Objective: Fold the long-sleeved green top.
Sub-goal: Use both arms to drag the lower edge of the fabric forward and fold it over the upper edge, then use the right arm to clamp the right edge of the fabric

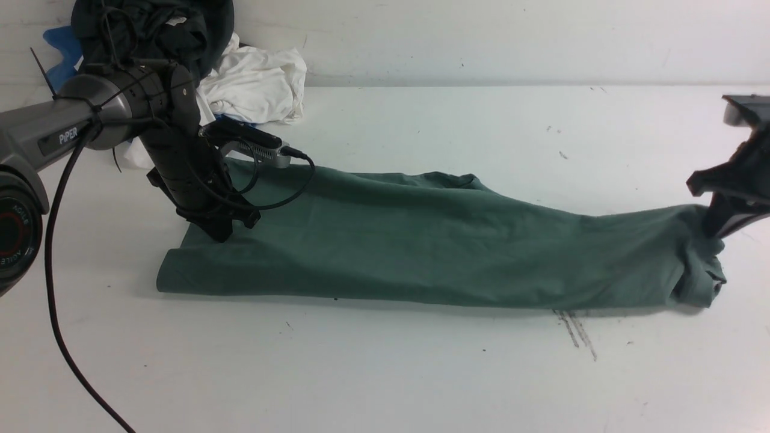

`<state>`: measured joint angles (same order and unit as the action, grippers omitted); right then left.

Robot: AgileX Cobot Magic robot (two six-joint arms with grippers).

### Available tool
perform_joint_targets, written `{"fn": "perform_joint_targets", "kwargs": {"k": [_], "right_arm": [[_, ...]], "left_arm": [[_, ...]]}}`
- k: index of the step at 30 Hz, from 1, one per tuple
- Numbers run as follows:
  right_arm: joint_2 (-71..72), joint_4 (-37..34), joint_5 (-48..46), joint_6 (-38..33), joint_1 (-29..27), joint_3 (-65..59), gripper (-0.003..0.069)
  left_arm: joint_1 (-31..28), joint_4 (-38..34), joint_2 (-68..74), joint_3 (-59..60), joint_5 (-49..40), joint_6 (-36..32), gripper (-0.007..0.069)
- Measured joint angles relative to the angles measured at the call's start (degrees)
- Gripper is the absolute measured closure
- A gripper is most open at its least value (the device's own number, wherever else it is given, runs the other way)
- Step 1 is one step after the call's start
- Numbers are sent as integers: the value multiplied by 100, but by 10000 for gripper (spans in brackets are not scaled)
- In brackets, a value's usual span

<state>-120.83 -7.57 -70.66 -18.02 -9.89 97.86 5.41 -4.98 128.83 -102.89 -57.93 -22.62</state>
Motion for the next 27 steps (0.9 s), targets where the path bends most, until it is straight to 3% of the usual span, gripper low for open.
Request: {"fn": "perform_joint_targets", "kwargs": {"k": [8,16,19,27], "right_arm": [[-313,527,20,477,0,5,554],[-229,524,52,623,-5,195,287],[-2,522,46,712,-5,190,225],[634,371,287,1024,-11,-850,197]], "left_arm": [[0,0,0,0,-9,0,632],[0,5,-14,-11,-16,5,632],[-6,44,-91,24,-83,5,632],[-24,-295,-664,49,-238,-169,632]]}}
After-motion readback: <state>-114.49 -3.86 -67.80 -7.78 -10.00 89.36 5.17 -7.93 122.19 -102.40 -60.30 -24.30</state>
